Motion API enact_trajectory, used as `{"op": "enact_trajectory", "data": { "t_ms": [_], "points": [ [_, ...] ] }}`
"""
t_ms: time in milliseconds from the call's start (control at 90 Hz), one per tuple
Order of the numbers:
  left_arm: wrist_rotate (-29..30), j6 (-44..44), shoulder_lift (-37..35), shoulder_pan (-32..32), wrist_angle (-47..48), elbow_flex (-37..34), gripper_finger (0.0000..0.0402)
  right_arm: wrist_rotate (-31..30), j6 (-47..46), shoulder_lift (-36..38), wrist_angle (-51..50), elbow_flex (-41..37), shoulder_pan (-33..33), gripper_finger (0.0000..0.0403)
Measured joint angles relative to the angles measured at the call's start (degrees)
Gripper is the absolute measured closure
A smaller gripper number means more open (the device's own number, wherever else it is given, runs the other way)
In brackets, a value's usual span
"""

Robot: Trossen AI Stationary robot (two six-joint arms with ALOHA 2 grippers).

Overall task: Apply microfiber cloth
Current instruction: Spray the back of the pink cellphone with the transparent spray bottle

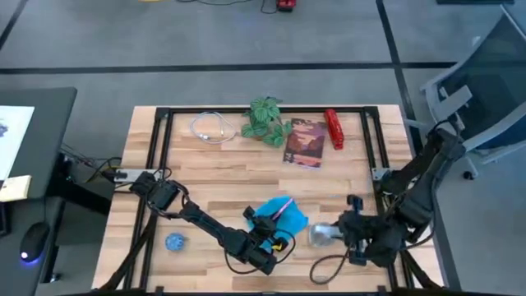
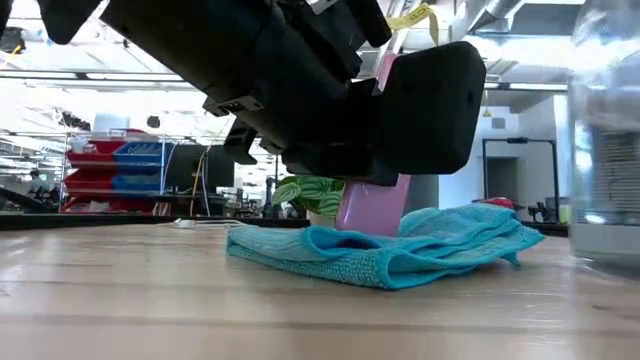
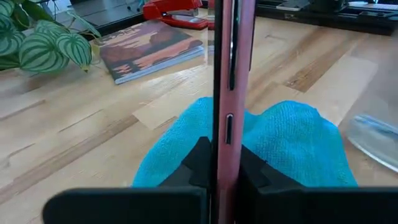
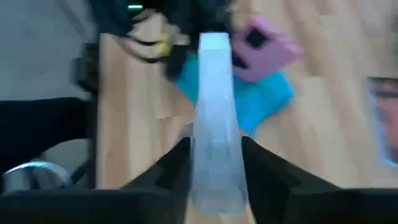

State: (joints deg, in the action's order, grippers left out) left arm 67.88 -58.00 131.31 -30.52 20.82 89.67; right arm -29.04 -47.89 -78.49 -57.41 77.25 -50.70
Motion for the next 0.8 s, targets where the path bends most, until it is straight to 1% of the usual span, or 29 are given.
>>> {"op": "enact_trajectory", "data": {
  "t_ms": [78, 133, 200, 267, 344, 444, 544, 633, 711, 800],
  "points": [
    [0.0, 0.0, 0.0, -0.1, 0.0, 0.0, 0.0394, 1.9, 2.8, 1.3, 0.2, 1.1, 0.0, 0.0168],
    [0.0, 0.0, 0.0, -0.1, 0.0, 0.0, 0.0394, 2.6, 3.6, 2.5, 0.4, 1.6, 0.0, 0.0132],
    [0.0, 0.0, 0.0, -0.1, 0.0, 0.0, 0.0393, 3.5, 4.5, 3.9, -0.2, 1.6, -0.6, 0.0099],
    [0.0, 0.0, 0.0, -0.1, 0.0, 0.0, 0.0393, 3.7, 5.3, 5.8, -1.8, 1.0, -1.7, 0.008],
    [0.0, 0.0, 0.0, -0.1, -0.1, 0.0, 0.0392, 3.7, 4.2, 8.1, -3.7, -1.6, -3.2, 0.0074],
    [0.0, 0.0, 0.0, -0.2, -0.1, 0.0, 0.0392, 3.9, 2.4, 10.6, -1.2, -8.8, -4.7, 0.0079],
    [0.0, 0.0, 0.0, -0.2, -0.1, 0.0, 0.0392, 3.8, 0.7, 12.8, 6.1, -16.9, -5.6, 0.0085],
    [0.0, 0.0, 0.0, -0.3, -0.1, 0.0, 0.0391, 3.9, 1.5, 13.3, 13.7, -22.7, -5.5, 0.0087],
    [0.0, 0.0, 0.0, -0.3, -0.2, 0.0, 0.0391, 3.8, 2.3, 12.8, 18.1, -25.4, -5.4, 0.0088],
    [0.0, 0.0, -0.1, -0.3, -0.3, 0.0, 0.0391, 3.8, 3.2, 10.9, 21.3, -26.1, -5.4, 0.0088]
  ]
}}
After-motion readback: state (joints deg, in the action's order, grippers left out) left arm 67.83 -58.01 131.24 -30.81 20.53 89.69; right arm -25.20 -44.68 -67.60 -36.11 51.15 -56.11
